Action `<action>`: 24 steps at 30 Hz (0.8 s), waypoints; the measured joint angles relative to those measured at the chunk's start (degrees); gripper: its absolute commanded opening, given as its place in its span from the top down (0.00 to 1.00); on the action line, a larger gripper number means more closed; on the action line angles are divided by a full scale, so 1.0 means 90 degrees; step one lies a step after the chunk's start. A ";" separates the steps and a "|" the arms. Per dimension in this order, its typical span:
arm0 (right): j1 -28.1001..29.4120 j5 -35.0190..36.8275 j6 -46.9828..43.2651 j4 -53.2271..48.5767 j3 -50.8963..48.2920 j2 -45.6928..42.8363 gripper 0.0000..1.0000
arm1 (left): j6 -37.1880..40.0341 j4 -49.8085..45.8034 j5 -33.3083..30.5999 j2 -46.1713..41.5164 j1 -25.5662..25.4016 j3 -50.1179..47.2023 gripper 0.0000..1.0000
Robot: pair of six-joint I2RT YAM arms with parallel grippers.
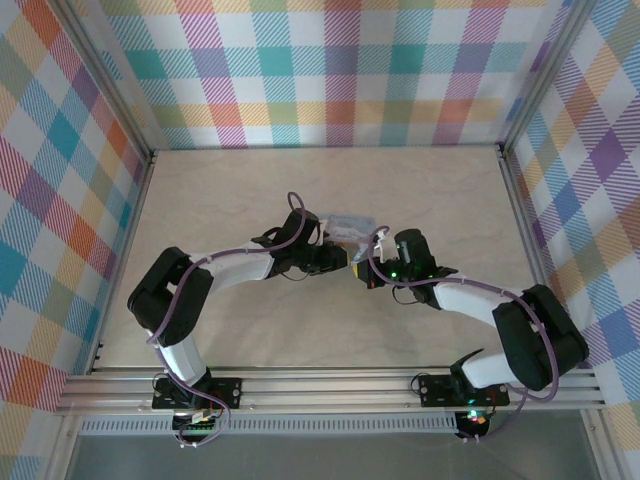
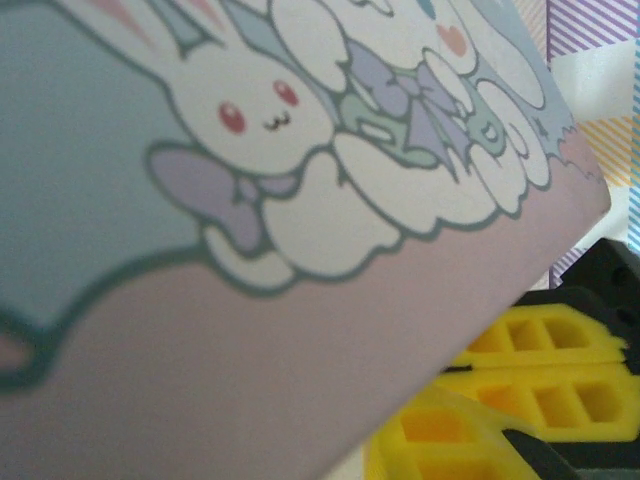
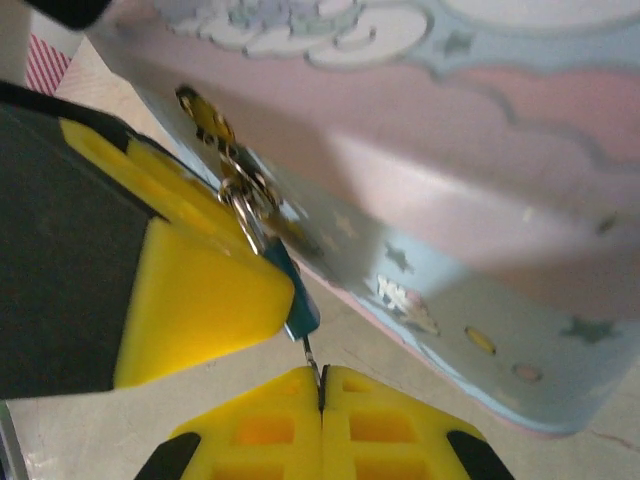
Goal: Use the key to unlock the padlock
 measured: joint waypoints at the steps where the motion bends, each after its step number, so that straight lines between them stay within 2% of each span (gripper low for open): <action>1: 0.0000 0.0002 -0.0024 0.0080 0.0000 0.0017 1.00 | 0.0000 -0.0024 0.0000 0.0000 -0.0002 0.0000 0.77; 13: 0.0002 0.0131 -0.0078 0.0811 -0.0240 0.0384 1.00 | -0.0313 -0.0138 -0.0002 0.0073 -0.0044 0.0000 0.77; 24: 0.0000 0.0478 0.0121 0.0969 -0.0860 -0.0576 1.00 | -0.1219 0.0182 -0.0078 0.0087 -0.0012 -0.0056 0.78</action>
